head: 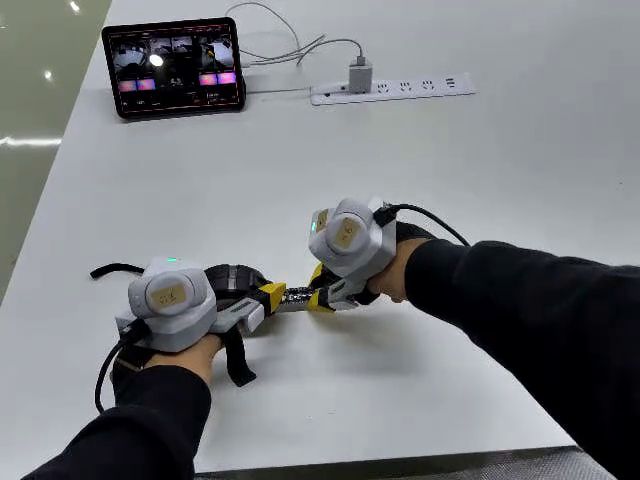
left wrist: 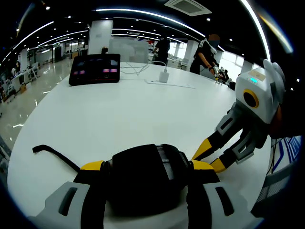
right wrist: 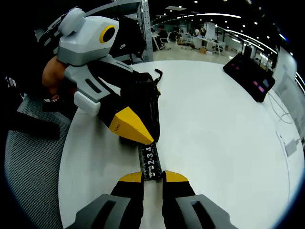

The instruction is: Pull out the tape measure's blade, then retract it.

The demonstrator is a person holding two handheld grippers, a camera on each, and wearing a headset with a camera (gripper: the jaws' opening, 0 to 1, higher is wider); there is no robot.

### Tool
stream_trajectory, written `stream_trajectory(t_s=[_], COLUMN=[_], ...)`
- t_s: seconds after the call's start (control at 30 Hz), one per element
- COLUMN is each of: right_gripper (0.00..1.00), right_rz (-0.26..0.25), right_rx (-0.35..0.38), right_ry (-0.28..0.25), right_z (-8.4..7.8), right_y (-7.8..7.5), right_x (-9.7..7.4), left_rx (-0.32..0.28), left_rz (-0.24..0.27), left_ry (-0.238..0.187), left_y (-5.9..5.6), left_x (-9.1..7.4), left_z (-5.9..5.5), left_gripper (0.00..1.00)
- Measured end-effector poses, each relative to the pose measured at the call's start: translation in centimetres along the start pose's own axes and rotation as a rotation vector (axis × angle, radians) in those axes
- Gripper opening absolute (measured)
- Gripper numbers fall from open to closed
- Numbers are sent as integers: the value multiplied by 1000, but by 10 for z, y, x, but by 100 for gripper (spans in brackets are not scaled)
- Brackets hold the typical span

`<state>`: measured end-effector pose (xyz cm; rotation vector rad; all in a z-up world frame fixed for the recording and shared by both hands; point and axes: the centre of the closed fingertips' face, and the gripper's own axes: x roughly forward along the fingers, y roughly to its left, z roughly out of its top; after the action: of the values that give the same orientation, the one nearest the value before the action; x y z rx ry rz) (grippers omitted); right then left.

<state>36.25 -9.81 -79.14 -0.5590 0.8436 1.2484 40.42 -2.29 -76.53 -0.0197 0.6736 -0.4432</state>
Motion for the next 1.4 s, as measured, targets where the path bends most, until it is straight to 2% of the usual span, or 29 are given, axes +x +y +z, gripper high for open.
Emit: stream_trajectory(t_s=[1.23, 1.33, 1.4], right_gripper=[10, 10, 10], right_rz=[9, 3, 6], right_rx=[-18, 25, 9], right_ry=[-30, -36, -39], right_z=[8, 10, 10], right_y=[2, 2, 1], right_x=[7, 8, 8], left_rx=[-5, -7, -8], left_rz=[1, 0, 0], left_ry=[0, -1, -2], left_y=[0, 0, 1], left_x=[-1, -1, -1], left_z=[-1, -1, -1], left_gripper=[64, 64, 64])
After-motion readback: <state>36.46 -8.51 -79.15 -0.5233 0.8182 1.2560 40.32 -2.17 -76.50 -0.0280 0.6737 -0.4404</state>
